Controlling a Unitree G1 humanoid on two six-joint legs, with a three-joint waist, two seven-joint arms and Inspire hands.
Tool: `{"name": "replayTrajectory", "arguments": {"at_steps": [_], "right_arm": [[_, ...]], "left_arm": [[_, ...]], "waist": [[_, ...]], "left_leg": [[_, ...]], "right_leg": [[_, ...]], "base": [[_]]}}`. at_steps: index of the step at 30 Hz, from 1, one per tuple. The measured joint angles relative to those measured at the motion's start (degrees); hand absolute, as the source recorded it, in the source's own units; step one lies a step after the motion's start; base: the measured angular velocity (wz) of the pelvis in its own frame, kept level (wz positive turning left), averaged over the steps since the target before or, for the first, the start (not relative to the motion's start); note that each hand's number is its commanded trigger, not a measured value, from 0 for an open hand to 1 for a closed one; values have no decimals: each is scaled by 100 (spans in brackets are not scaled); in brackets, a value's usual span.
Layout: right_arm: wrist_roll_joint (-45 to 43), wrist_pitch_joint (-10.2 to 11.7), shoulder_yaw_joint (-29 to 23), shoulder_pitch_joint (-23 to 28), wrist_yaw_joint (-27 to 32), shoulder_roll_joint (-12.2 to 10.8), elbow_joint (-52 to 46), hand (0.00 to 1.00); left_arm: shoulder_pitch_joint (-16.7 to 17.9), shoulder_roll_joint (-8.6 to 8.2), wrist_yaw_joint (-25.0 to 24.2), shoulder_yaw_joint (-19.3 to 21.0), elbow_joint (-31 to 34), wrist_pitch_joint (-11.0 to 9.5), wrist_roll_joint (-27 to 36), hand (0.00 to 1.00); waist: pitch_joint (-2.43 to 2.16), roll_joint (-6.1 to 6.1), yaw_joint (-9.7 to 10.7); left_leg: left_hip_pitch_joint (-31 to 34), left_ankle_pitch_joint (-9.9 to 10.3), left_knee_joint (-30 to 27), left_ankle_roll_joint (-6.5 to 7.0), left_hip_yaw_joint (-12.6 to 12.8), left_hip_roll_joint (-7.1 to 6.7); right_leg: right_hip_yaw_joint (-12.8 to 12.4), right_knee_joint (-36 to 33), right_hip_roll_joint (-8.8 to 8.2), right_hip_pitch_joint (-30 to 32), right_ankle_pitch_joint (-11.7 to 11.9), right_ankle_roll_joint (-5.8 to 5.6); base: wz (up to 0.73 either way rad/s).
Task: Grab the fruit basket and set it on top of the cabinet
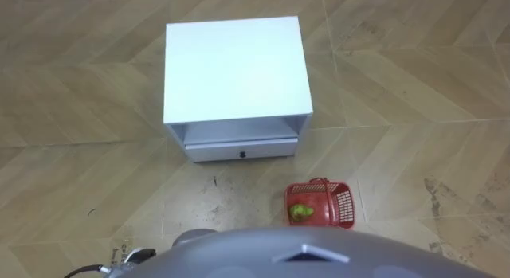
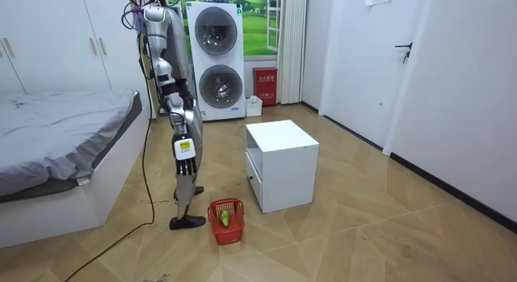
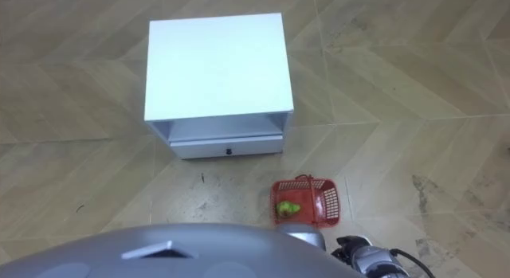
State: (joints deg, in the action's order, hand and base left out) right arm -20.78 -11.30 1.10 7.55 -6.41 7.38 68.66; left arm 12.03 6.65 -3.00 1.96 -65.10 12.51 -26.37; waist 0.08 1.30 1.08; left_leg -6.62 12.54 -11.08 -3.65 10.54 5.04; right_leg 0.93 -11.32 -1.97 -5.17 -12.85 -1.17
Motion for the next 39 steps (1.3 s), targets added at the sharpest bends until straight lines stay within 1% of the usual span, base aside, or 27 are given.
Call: {"name": "replayTrajectory", "arguments": {"at_steps": [7,10,14,25,29,31,34,35,36,37,38,39], "right_arm": [[5,12,0,-4,13,1,0,0],[72,12,2,-5,15,6,11,0],[210,9,2,1,3,20,43,0],[218,-5,106,43,63,20,44,0],[221,-14,104,76,63,19,45,0],[215,-15,90,89,62,8,42,0],[207,-9,88,83,61,-8,41,0],[209,-8,88,82,62,-8,41,0],[246,-7,87,78,58,1,47,0],[246,-11,85,59,59,13,53,0],[241,-8,80,45,62,17,58,0],[251,-8,22,24,81,18,62,0]], "left_arm": [[1,0,-4,0,0,0,12,0],[-3,9,-5,3,0,0,209,0],[0,17,-3,2,-2,-7,212,0],[50,0,16,-16,-16,-18,213,0],[72,-61,14,-16,-15,9,214,0],[76,-71,8,-12,-15,13,210,0],[93,-68,4,5,-16,8,211,0],[93,-68,-2,4,-16,6,211,0],[77,-69,-19,7,-16,-5,223,0],[76,-70,-40,11,-16,-29,248,0],[62,-69,-48,20,-27,-42,276,0],[45,-69,-57,18,-37,-53,332,0]], "waist": [[2,-7,-5],[2,-16,-10],[2,-28,-8],[-1,-59,-5],[-6,-57,12],[-10,-46,25],[-13,-30,20],[-17,-28,21],[-33,-3,19],[-35,-3,9],[-31,-7,9],[-23,-15,13]], "left_leg": [[2,0,0,0,-8,0],[4,0,-1,0,-15,0],[4,0,-14,0,-30,0],[8,0,-19,0,-43,-9],[24,0,-28,1,-76,-57],[46,1,-35,4,-121,-87],[69,16,-72,29,-126,-101],[79,17,-74,30,-132,-106],[85,17,-76,31,-138,-123],[83,22,-82,41,-138,-144],[90,36,-102,65,-138,-159],[125,88,-179,140,-136,-186]], "right_leg": [[9,9,-1,-7,0,0],[15,16,-1,-7,1,1],[42,55,-2,-47,2,3],[85,68,-16,-72,-1,0],[128,52,-69,-76,-17,-26],[165,45,-101,-76,-25,-40],[206,31,-131,-75,-35,-57],[232,30,-140,-75,-38,-60],[235,-1,-158,-57,-44,-68],[232,-76,-185,-40,-54,-80],[231,-119,-201,-22,-74,-92],[225,-238,-238,28,-125,-122]], "base": [[0],[0],[2],[1],[5],[9],[4],[8],[4],[0],[0],[3]]}}
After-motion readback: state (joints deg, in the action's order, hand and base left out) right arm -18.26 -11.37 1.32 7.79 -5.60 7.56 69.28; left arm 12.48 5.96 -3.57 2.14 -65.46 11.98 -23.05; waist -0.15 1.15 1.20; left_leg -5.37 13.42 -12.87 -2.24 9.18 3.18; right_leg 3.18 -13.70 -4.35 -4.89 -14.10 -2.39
